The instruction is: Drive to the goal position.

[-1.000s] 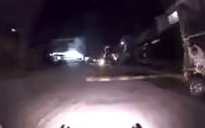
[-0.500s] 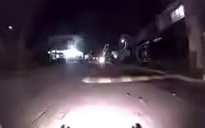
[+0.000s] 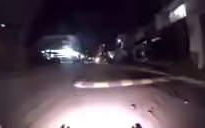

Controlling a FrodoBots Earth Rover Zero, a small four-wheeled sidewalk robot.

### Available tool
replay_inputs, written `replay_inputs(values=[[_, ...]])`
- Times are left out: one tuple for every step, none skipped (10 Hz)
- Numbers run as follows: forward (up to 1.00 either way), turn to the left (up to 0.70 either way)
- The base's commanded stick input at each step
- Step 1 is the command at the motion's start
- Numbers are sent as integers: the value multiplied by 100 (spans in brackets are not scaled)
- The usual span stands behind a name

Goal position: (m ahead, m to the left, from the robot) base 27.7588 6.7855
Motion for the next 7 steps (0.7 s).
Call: replay_inputs(values=[[85,0],[85,0],[85,0],[85,-3],[85,-25],[85,-34],[85,-16]])
